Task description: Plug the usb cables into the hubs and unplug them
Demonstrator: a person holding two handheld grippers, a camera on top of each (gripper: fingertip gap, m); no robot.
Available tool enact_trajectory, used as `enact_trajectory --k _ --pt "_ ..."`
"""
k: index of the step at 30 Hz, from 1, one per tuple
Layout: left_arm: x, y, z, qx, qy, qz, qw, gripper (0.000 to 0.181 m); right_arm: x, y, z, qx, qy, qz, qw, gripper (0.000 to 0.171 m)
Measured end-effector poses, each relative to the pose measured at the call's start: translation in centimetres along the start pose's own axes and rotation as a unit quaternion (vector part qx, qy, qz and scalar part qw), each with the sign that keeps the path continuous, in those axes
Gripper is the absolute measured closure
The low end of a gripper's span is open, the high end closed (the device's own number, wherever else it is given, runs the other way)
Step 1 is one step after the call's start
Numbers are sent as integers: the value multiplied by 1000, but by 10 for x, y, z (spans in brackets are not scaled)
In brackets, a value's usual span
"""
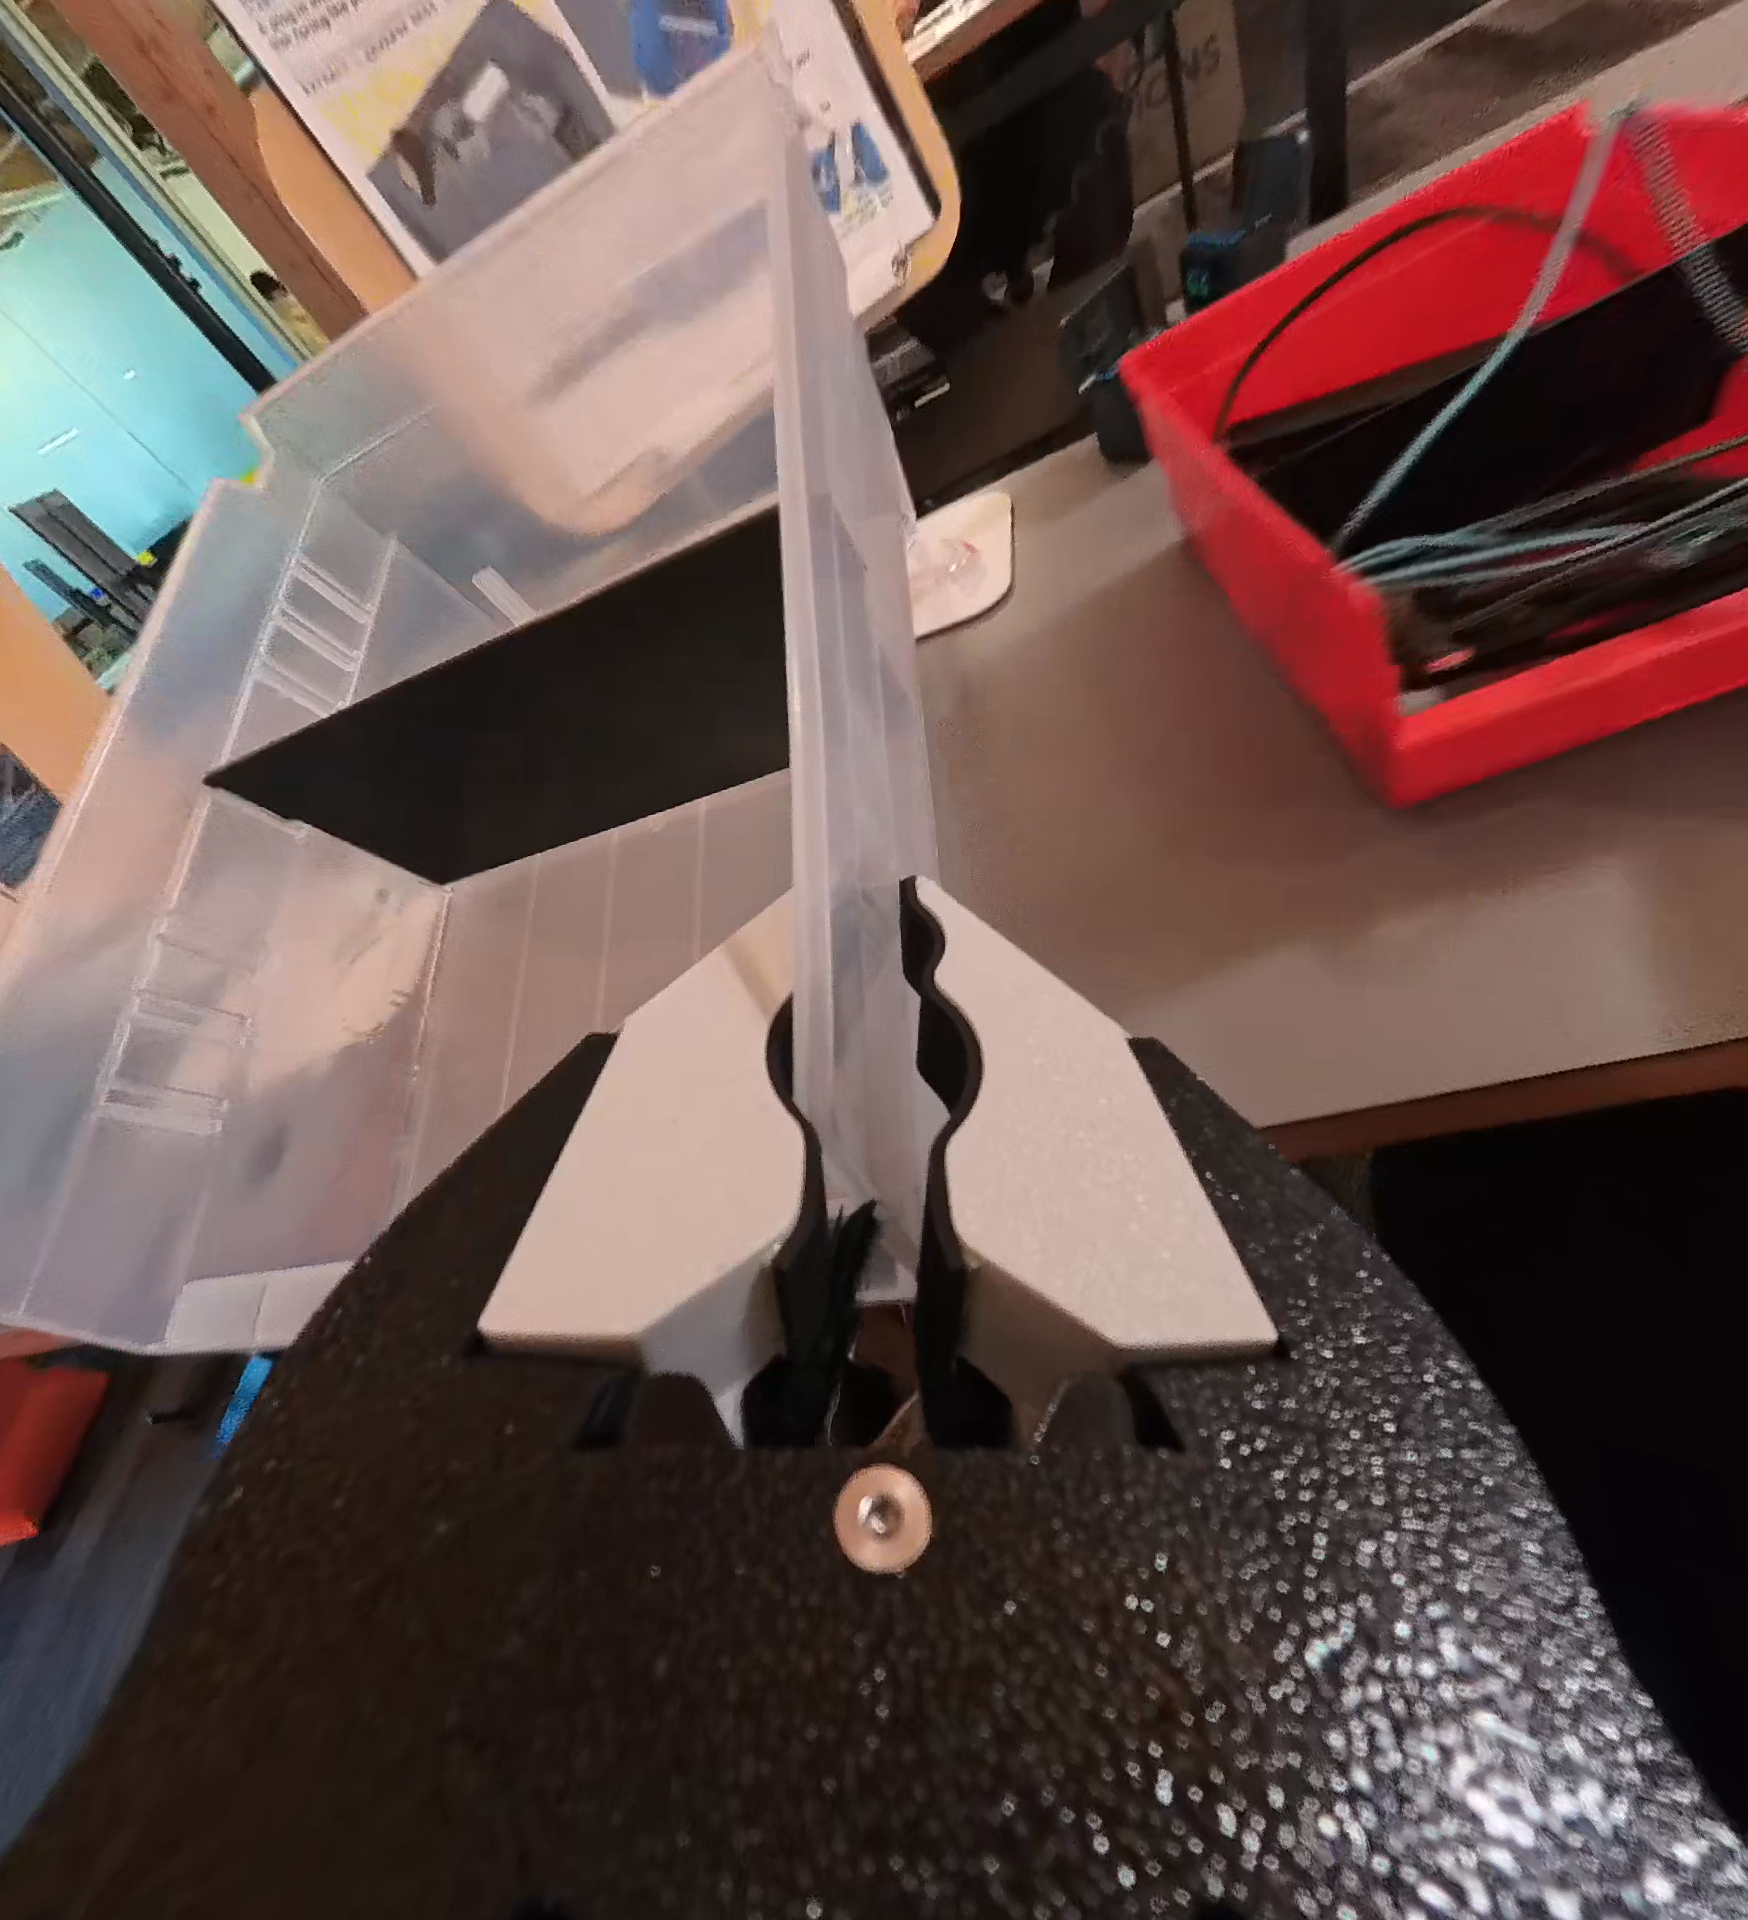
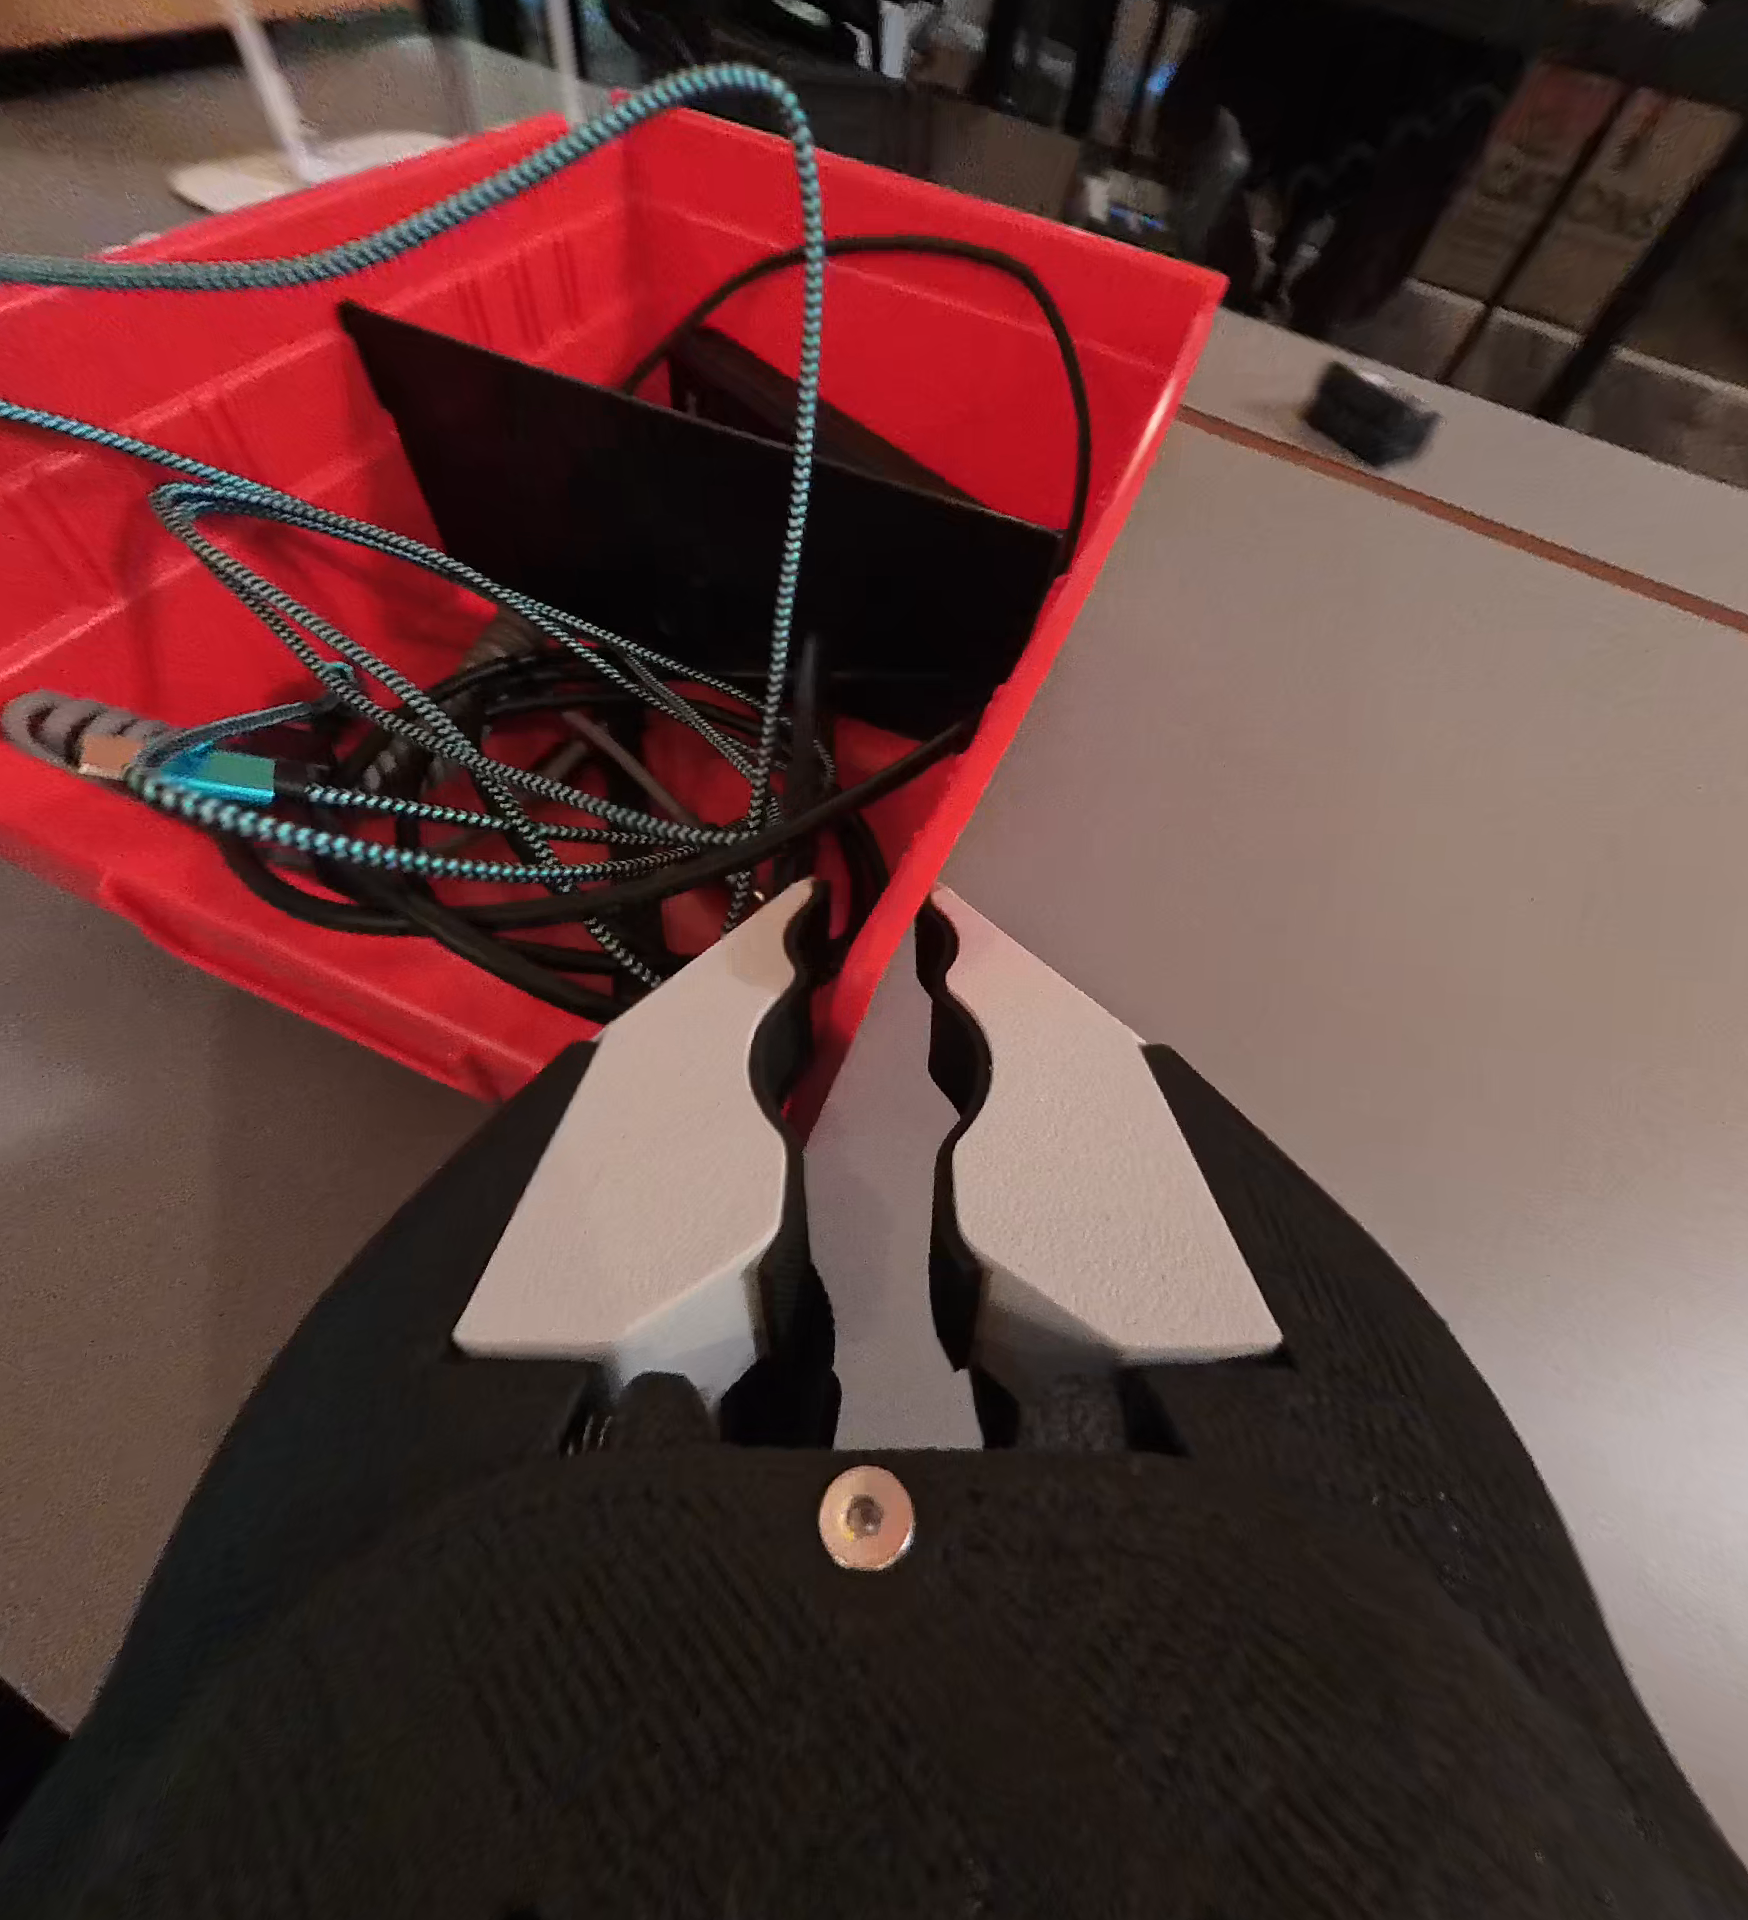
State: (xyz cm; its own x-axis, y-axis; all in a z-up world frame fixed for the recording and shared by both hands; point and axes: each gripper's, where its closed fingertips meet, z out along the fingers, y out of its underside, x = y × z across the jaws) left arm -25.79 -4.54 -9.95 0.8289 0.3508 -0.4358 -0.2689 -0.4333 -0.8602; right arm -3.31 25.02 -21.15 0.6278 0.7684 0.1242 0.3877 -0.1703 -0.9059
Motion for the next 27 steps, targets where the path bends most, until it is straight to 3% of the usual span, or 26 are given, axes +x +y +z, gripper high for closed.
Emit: enact_trajectory --k 3,4,5,7,10,13,19,23,27 --pt "9 -18 -2 23 12 8 1000 175 -45 -10 10 7 -61 -1 998 148" --pt "15 -26 -3 34 20 11 999 175 -56 -14 6 11 -90 -4 996 143" --pt "22 -35 -5 46 29 15 998 175 -65 -20 -3 28 -119 -8 992 126" --pt "39 -56 -7 73 55 28 995 175 -57 -35 -24 75 -133 -9 988 119" --pt "78 -96 -7 121 114 49 985 175 1 -50 -58 143 -75 -27 987 109" --pt "135 -144 -7 172 200 72 962 175 101 -56 -100 213 69 -48 973 108" --pt "275 -221 3 212 408 93 883 174 255 3 -171 238 255 -3 937 108" --pt "369 -240 36 173 480 88 856 174 311 45 -192 245 297 68 920 112" --pt "451 -235 71 134 497 86 853 174 332 55 -200 280 275 155 907 112"
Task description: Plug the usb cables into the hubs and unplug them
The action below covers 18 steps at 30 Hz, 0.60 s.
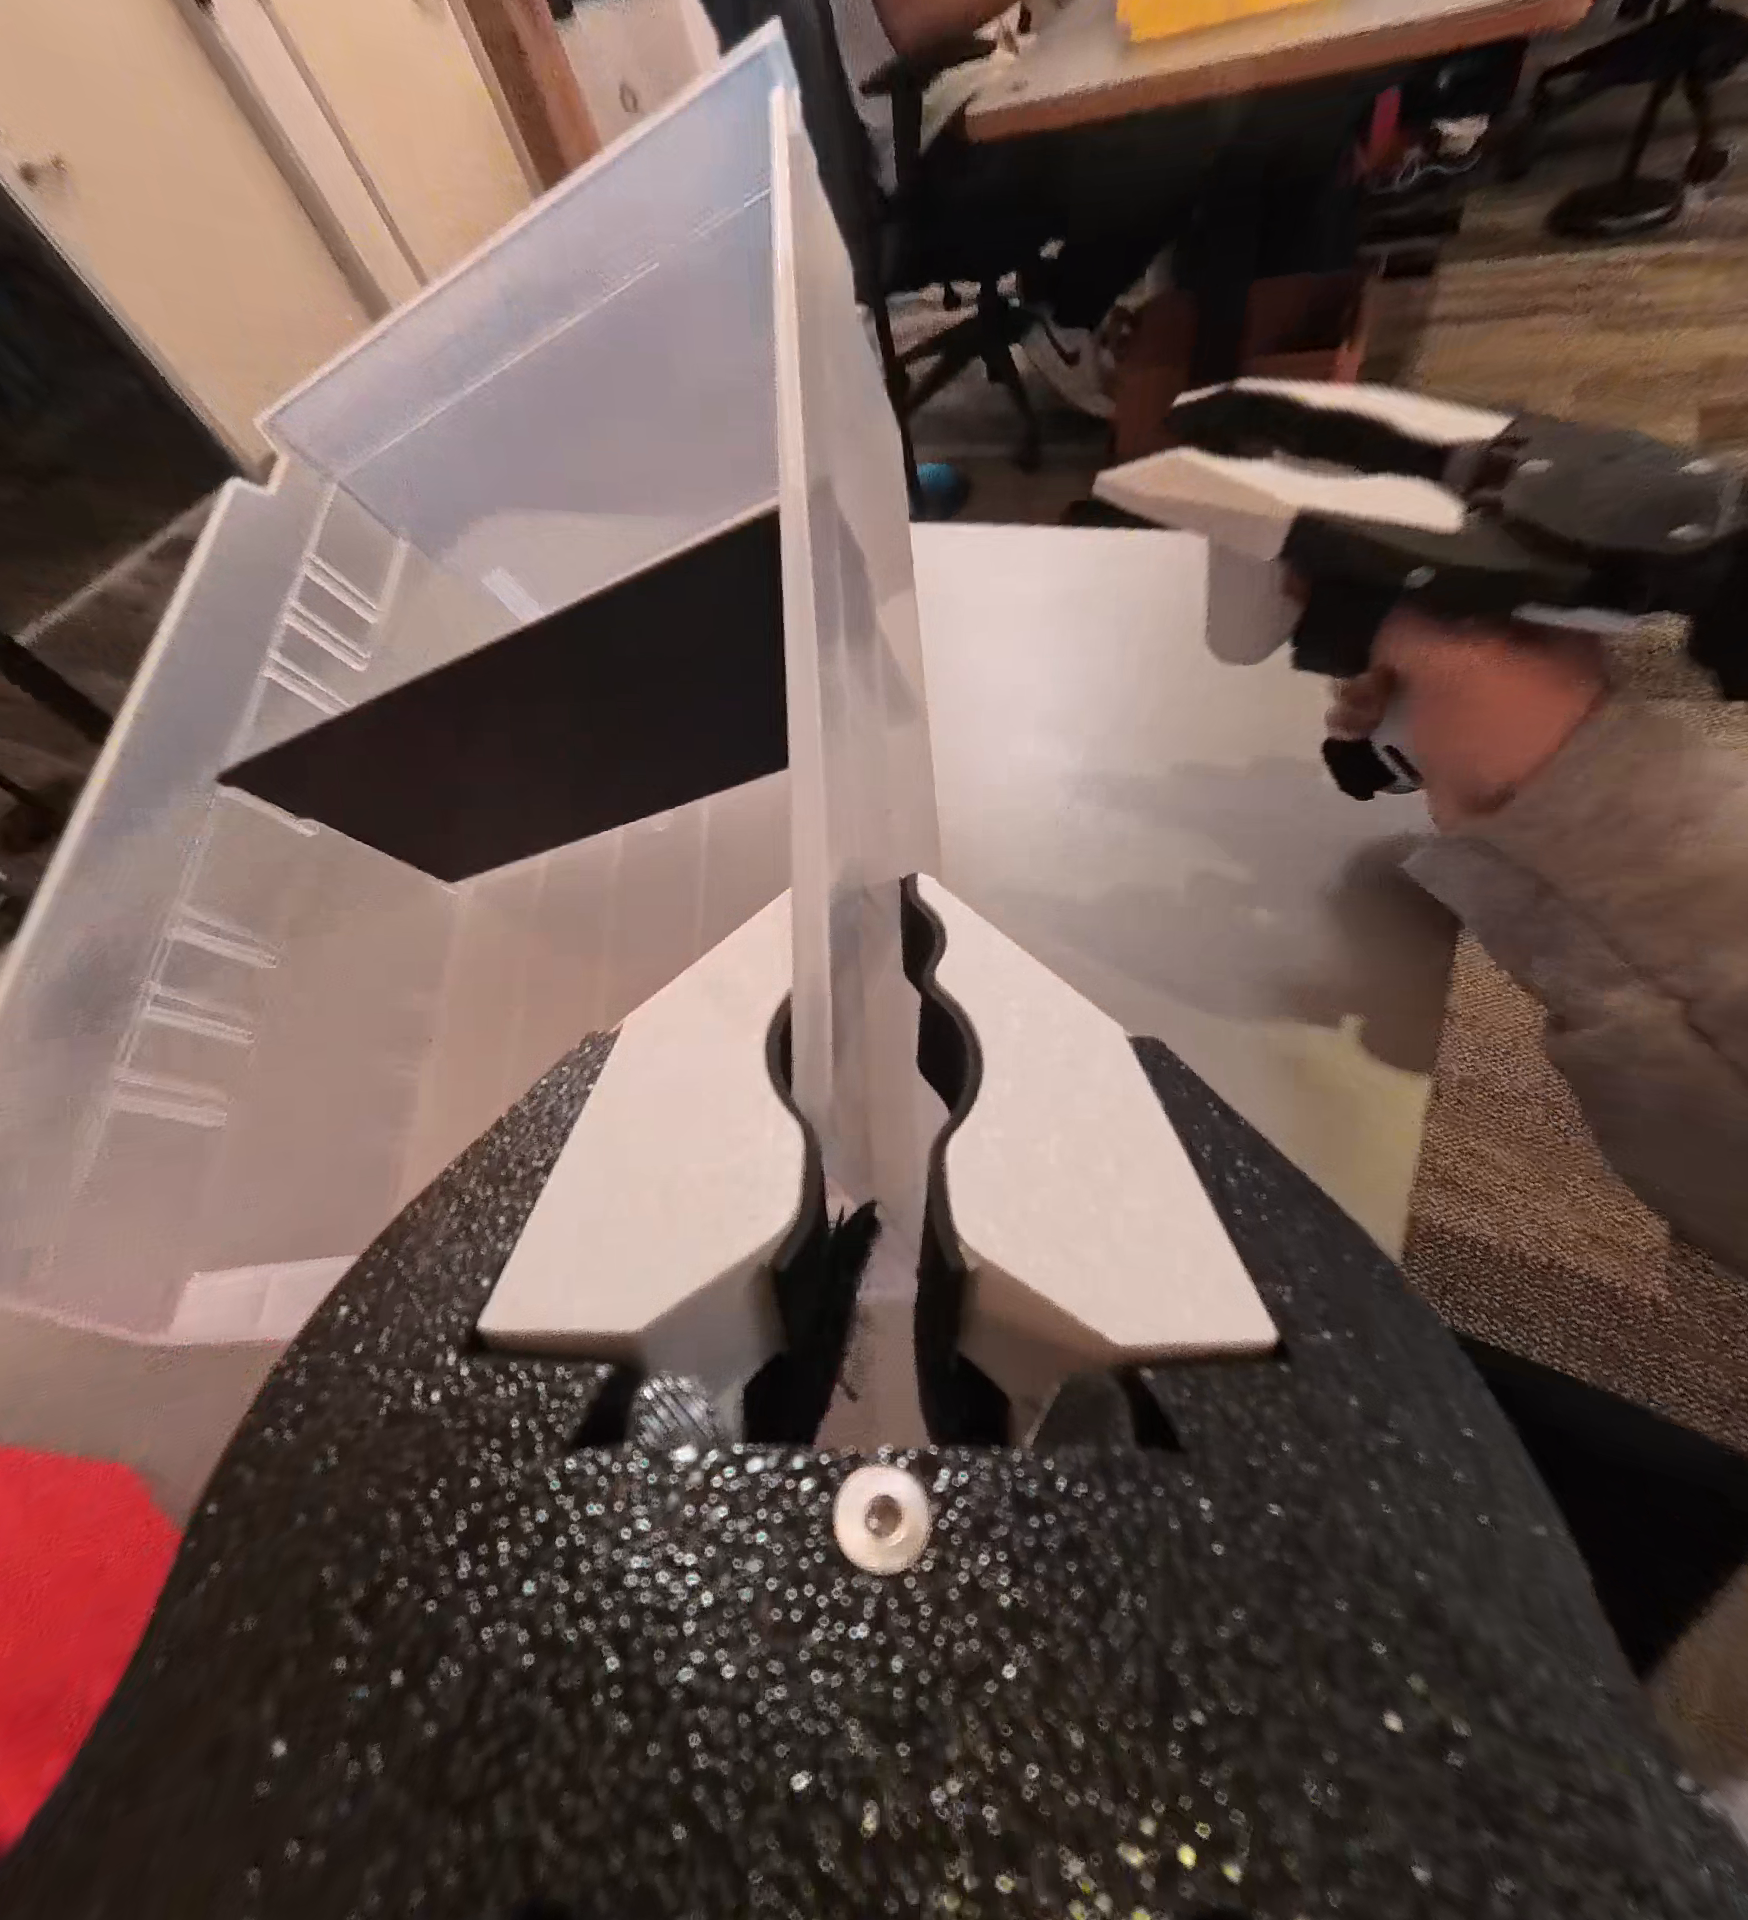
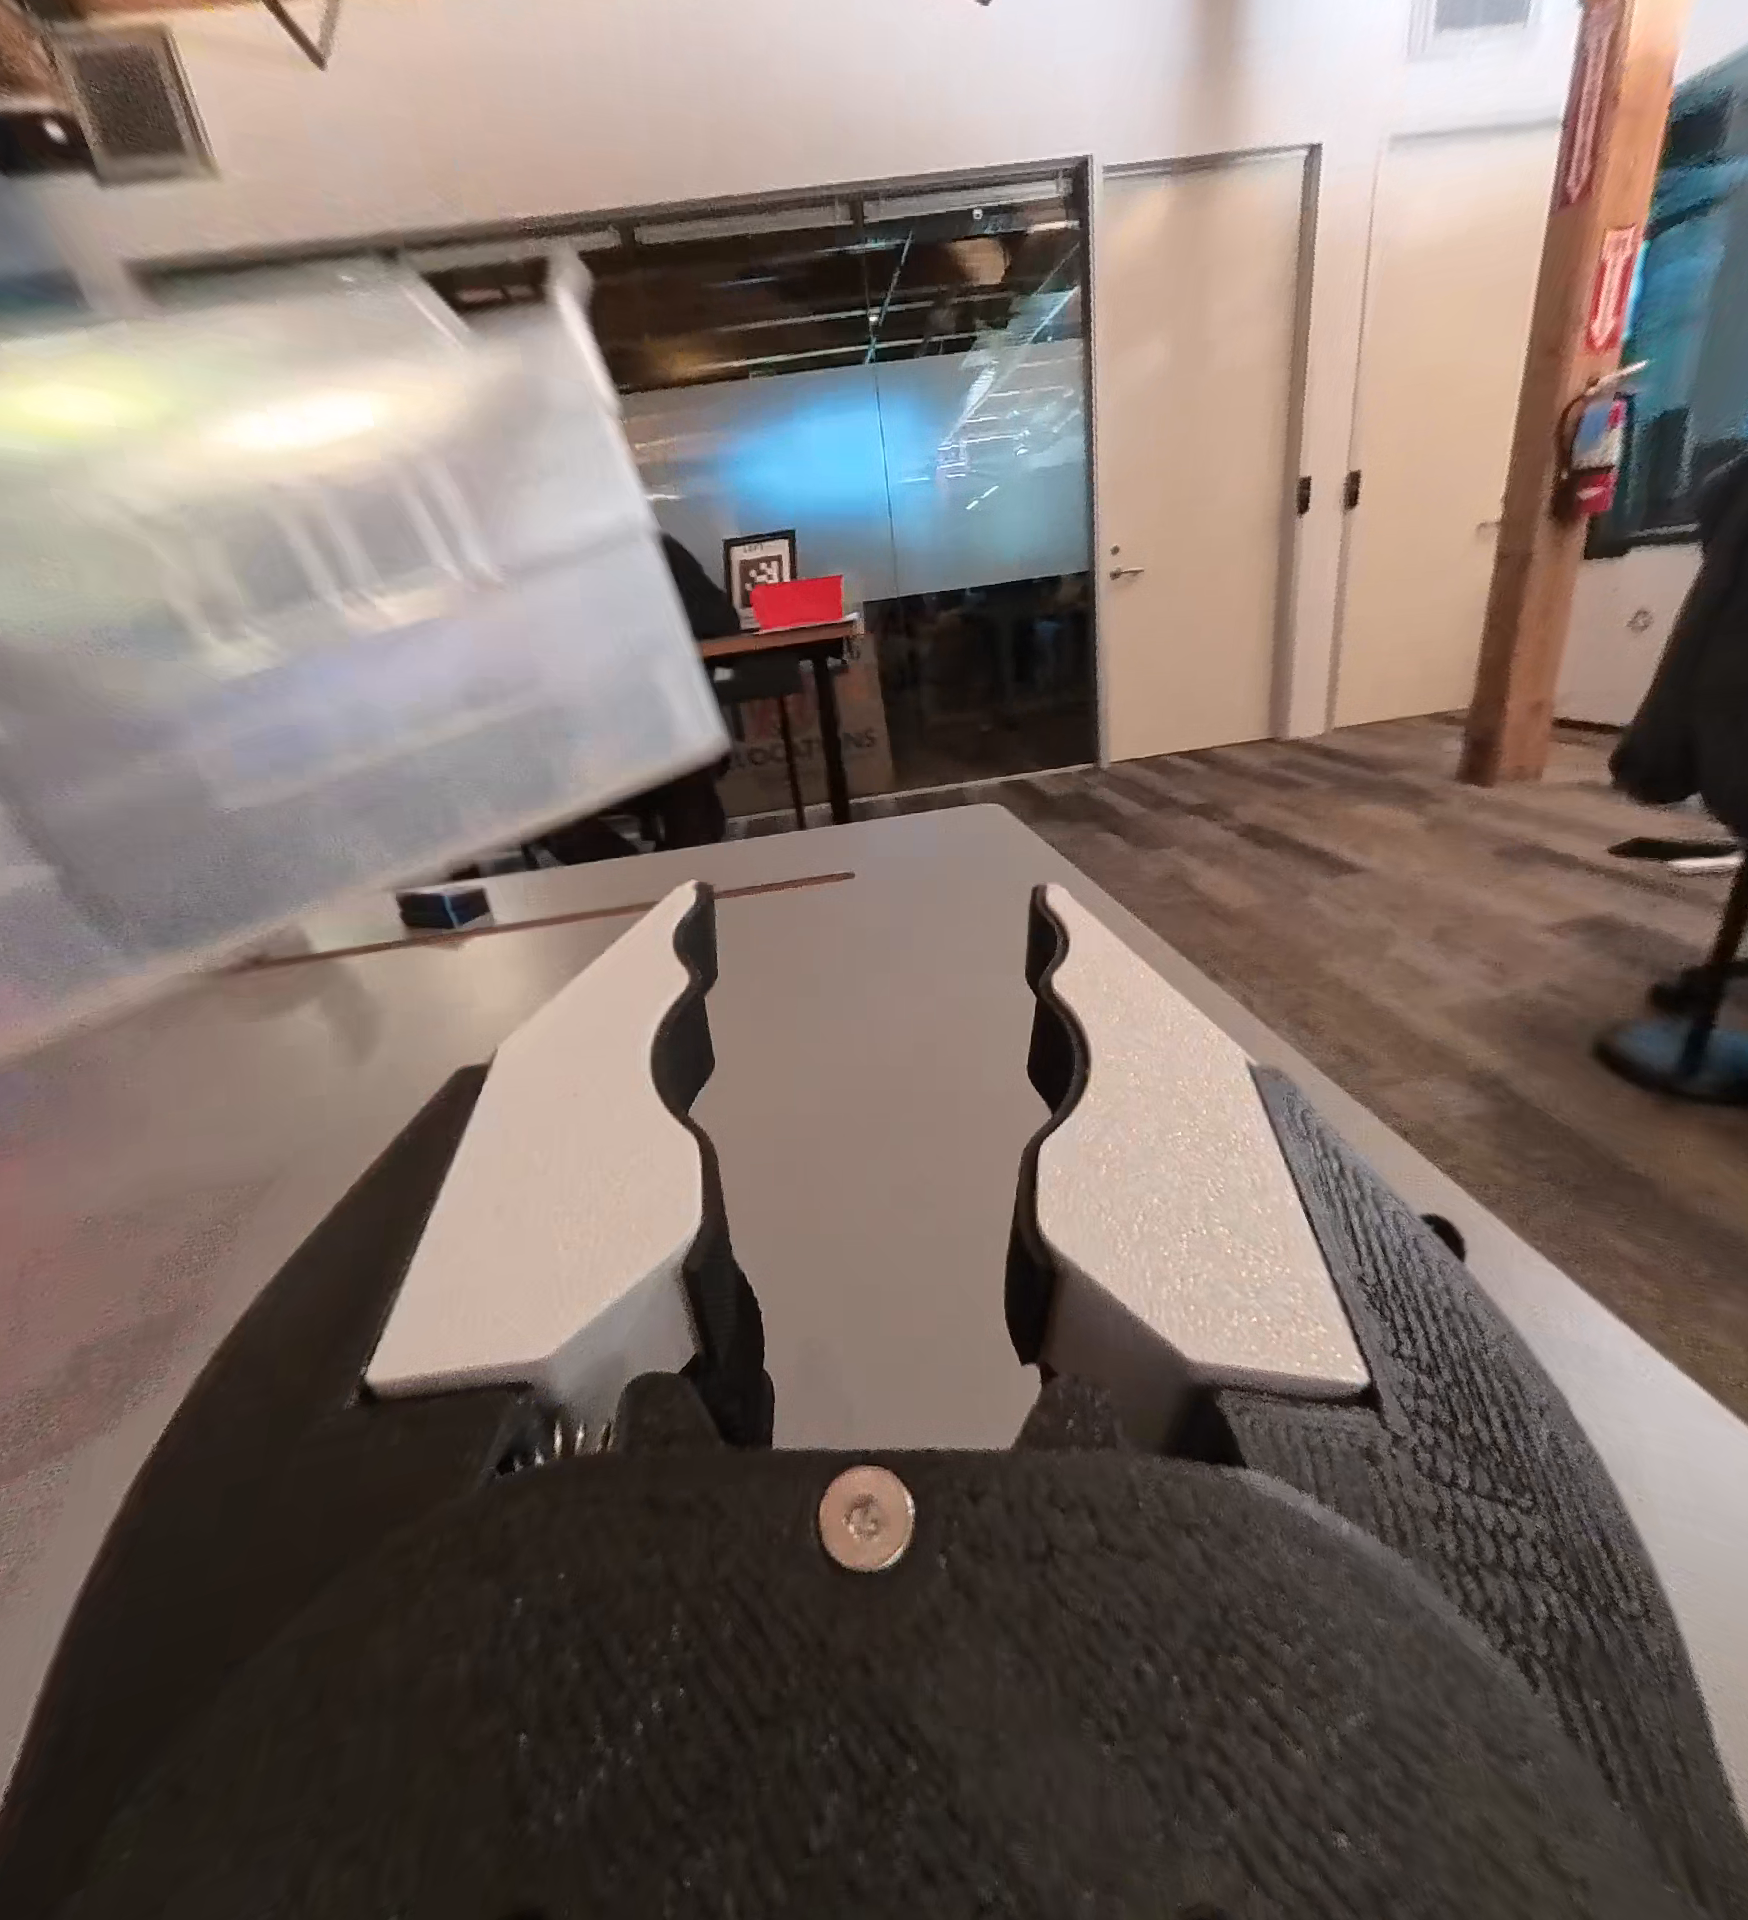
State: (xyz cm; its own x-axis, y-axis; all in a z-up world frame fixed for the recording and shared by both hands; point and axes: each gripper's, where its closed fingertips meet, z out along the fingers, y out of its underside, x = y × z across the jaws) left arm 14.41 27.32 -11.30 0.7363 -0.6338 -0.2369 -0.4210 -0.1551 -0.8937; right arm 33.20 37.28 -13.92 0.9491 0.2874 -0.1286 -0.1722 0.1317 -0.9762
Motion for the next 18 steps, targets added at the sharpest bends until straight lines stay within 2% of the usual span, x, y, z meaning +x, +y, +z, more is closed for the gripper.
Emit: enact_trajectory --k 3,7,14,16,18 --pt "5 15 48 -32 -9 2 999 174 3 -3 3 0 -9 1 1000 113" --pt "8 35 92 -67 -26 5 997 174 -4 -3 9 -3 -31 7 999 113" --pt "9 50 126 -92 -69 13 993 174 -28 1 13 -19 -66 -24 997 113" --pt "16 52 133 -87 -52 1 995 176 -33 2 13 -21 -73 -31 997 113" --pt "28 50 129 -70 -9 -36 997 146 -39 3 11 -22 -88 -31 995 112"
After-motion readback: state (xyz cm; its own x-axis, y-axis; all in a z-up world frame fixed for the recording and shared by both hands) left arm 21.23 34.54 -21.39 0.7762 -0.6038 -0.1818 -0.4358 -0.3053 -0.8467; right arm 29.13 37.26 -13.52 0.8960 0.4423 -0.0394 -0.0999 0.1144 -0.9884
